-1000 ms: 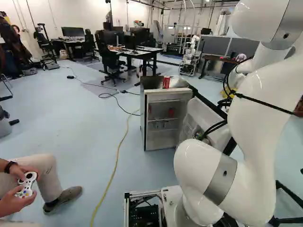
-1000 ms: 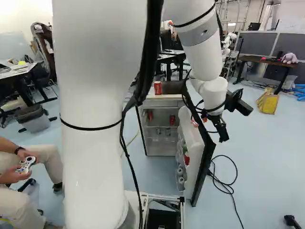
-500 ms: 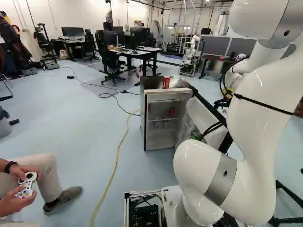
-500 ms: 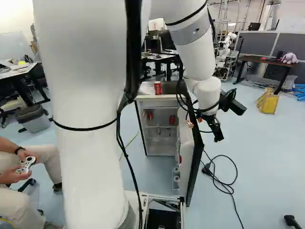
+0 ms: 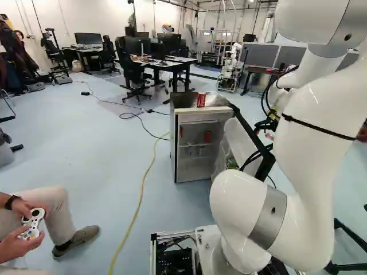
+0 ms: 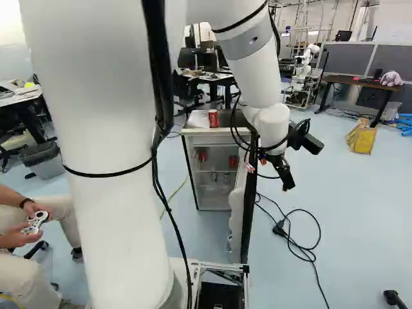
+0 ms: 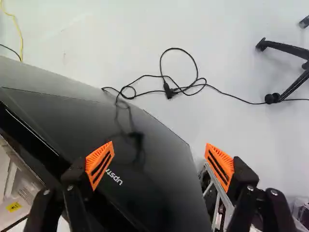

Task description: Grab a drink from the fridge

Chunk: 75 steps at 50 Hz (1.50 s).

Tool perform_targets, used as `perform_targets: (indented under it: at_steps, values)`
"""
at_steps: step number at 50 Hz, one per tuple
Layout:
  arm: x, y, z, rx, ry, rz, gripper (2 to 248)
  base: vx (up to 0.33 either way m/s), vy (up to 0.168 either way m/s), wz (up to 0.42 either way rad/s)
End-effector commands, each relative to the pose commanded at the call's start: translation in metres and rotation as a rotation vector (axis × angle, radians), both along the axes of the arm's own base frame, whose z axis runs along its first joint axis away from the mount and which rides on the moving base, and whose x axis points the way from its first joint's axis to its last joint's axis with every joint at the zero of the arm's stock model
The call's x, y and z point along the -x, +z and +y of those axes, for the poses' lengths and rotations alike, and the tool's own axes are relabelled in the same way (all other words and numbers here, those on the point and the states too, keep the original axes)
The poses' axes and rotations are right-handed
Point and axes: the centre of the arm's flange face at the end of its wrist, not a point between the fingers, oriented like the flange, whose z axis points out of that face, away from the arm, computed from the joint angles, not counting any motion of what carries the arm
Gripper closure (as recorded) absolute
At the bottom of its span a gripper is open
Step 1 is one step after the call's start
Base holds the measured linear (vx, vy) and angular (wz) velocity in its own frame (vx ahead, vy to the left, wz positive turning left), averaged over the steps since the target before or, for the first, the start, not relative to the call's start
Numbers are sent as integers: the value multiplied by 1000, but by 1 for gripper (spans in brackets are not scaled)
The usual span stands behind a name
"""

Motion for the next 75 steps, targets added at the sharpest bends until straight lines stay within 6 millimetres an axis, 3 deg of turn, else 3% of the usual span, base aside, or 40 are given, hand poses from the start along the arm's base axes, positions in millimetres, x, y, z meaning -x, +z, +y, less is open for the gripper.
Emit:
perform_targets:
  at_steps: [75]
  values:
    - [0,1,79,6,125,4,3,0,0,0]
